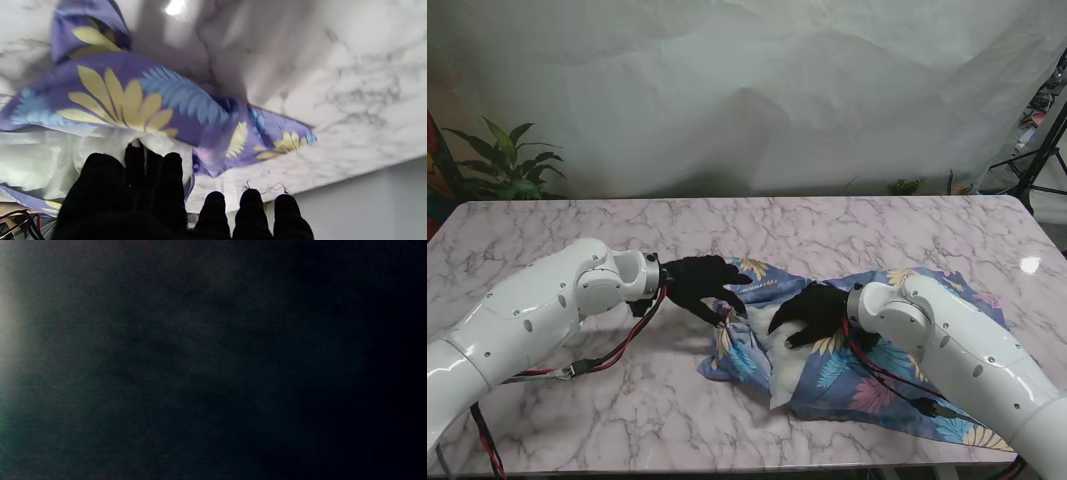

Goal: Put a pillowcase on a pillow

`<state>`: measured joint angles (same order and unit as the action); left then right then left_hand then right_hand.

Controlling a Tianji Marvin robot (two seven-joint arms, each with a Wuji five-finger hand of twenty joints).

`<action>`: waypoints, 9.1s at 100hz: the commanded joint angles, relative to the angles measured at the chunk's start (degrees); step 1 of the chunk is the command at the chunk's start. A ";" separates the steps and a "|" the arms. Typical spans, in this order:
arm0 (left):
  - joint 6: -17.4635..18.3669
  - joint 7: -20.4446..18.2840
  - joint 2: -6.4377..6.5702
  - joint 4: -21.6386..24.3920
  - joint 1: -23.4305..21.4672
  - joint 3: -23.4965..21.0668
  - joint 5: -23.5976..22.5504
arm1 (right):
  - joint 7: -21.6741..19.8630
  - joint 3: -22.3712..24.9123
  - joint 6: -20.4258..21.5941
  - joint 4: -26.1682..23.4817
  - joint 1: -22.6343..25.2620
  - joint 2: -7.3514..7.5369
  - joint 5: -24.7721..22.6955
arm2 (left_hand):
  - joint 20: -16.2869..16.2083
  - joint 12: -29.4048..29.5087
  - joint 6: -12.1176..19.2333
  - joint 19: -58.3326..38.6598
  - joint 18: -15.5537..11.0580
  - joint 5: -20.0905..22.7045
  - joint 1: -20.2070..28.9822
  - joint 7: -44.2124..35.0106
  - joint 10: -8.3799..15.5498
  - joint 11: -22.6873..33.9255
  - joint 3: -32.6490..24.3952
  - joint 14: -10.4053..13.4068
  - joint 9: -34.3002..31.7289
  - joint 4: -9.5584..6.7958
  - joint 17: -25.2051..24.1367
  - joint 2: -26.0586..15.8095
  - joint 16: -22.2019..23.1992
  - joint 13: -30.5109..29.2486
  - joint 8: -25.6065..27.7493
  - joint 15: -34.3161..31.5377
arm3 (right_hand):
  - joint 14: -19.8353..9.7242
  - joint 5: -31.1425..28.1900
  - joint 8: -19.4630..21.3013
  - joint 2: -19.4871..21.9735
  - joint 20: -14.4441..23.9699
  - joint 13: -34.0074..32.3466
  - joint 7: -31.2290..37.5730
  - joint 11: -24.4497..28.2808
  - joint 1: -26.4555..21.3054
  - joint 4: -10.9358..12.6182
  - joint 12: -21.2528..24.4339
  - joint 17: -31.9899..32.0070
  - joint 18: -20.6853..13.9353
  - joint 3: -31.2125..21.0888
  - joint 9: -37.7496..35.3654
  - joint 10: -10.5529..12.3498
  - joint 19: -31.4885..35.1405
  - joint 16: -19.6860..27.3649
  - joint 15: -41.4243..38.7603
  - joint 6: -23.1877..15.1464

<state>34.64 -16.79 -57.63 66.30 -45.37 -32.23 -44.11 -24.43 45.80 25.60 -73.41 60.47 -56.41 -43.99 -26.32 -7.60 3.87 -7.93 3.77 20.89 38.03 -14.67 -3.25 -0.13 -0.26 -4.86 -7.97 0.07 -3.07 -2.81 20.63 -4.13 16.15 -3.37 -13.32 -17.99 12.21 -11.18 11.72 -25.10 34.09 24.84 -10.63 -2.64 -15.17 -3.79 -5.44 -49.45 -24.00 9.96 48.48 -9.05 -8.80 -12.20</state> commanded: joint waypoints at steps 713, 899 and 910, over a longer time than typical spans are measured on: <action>2.90 30.82 -13.86 -16.51 -7.57 2.23 10.78 | -12.18 15.40 -32.88 -28.59 13.61 -1.91 -28.93 | -1.31 -18.30 -0.82 -34.75 -2.46 -2.72 29.68 -47.26 0.94 26.10 0.97 2.85 -3.93 3.27 6.07 6.54 13.63 -18.46 19.04 -21.09 | 7.45 -12.48 1.00 -2.89 3.16 -15.76 2.49 3.68 0.48 -1.55 -2.85 -8.22 10.68 9.06 -15.24 -5.07 6.17 -6.04 -6.14 -0.96; -3.76 25.84 -11.20 -7.72 -9.64 -3.24 11.23 | -1.94 5.71 -59.82 -17.44 12.24 -3.50 -30.95 | -1.84 -20.36 2.59 -34.59 -2.04 3.41 23.44 -44.54 2.71 30.19 2.73 2.06 -9.02 3.88 6.95 2.69 14.64 -21.06 18.08 -22.07 | 4.44 -29.47 -1.42 -20.80 17.64 -51.01 30.05 29.84 -24.66 -12.84 -18.90 -47.17 14.42 -9.88 -42.59 -7.37 33.27 -31.20 -50.26 -2.76; -5.40 27.25 -12.34 -7.13 -9.76 -2.52 12.42 | 1.83 3.36 -62.90 -17.59 10.18 -3.41 -21.16 | -1.95 -20.37 2.61 -34.65 -2.02 5.33 21.59 -44.44 3.04 30.04 2.96 2.14 -10.56 4.26 7.11 -0.39 14.76 -21.84 17.96 -22.07 | 1.69 -29.11 0.90 -19.49 18.20 -51.16 30.15 33.17 -26.78 -12.86 -21.52 -50.56 14.06 -8.84 -42.25 -9.92 34.83 -32.52 -57.76 -0.61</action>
<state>30.08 10.06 -68.41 58.19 -55.20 -35.44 -32.00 -23.04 50.13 -35.96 -90.18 71.86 -59.29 -67.09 -27.83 -27.43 5.33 -43.29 2.37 24.61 60.24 -59.13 -1.27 29.53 2.05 -2.84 -17.33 4.08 4.03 1.96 34.80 -24.71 34.48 -24.43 -8.58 -44.27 10.99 -31.80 28.77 -74.36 60.97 53.37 -33.68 -15.03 -34.91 -51.81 8.94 -57.31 -64.05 1.76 80.71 -40.06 -61.62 -10.56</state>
